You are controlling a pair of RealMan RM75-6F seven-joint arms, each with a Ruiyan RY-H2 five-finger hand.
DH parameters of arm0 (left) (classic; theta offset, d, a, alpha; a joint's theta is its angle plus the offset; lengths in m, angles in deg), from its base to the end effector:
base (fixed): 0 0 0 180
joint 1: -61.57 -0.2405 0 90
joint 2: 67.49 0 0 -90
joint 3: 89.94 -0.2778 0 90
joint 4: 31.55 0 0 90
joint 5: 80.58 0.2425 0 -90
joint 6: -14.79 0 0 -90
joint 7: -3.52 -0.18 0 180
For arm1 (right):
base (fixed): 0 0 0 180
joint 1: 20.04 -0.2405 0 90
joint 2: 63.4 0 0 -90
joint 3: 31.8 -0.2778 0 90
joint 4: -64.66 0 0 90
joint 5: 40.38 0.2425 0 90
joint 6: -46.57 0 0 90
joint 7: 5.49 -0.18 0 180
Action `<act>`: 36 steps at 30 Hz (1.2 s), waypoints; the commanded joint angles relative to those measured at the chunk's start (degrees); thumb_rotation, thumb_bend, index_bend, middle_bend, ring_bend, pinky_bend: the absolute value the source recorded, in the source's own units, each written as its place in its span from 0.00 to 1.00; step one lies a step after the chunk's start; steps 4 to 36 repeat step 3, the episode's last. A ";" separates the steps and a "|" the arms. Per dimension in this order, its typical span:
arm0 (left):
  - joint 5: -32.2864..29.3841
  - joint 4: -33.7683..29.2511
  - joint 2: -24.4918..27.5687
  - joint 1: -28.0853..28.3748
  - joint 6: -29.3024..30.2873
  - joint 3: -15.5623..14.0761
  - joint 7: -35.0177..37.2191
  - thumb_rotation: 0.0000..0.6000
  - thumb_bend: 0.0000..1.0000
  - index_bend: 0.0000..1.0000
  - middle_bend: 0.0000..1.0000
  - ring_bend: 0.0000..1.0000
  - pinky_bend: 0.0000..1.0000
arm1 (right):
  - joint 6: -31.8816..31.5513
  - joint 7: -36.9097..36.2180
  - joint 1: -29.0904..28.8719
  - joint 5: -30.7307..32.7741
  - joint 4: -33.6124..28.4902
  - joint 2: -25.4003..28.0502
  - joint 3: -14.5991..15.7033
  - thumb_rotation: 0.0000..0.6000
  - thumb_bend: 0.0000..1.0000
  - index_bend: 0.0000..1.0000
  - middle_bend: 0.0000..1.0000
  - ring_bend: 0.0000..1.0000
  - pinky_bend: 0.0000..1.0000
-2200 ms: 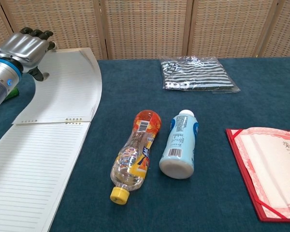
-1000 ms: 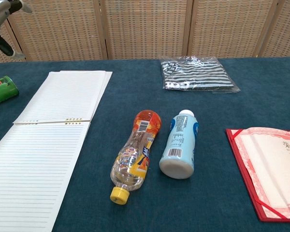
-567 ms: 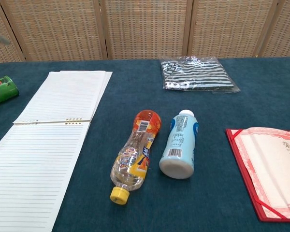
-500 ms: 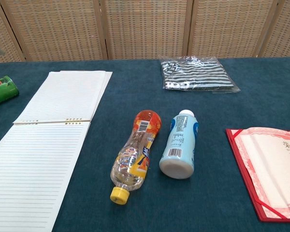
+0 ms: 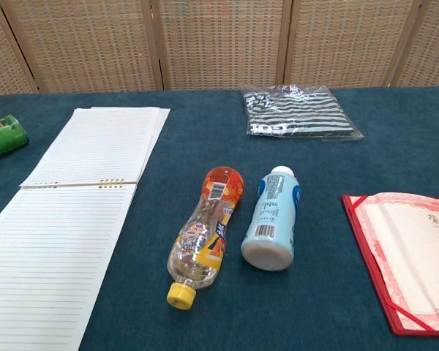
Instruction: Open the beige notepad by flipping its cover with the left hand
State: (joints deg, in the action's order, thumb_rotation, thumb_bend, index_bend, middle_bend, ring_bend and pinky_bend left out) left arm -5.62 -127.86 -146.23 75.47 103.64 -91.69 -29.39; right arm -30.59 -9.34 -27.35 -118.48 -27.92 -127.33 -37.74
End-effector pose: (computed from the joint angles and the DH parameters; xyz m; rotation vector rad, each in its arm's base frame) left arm -0.2913 0.2432 0.0485 -1.4649 -0.7366 -0.6790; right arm -0.3582 -0.2478 0.1353 1.3048 -1.0565 0.8853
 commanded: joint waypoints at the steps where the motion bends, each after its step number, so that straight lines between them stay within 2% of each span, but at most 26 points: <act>1: 0.36 0.69 -0.17 -0.47 0.11 0.11 0.80 1.00 0.00 0.00 0.00 0.00 0.00 | 0.06 0.29 -0.03 0.00 -0.01 -0.09 0.08 1.00 0.21 0.03 0.00 0.00 0.00; 36: -0.17 1.15 -0.19 -0.56 -0.69 0.21 0.62 1.00 0.00 0.00 0.00 0.00 0.00 | 0.18 0.54 -0.08 -0.06 -0.03 -0.15 0.18 1.00 0.21 0.03 0.00 0.00 0.00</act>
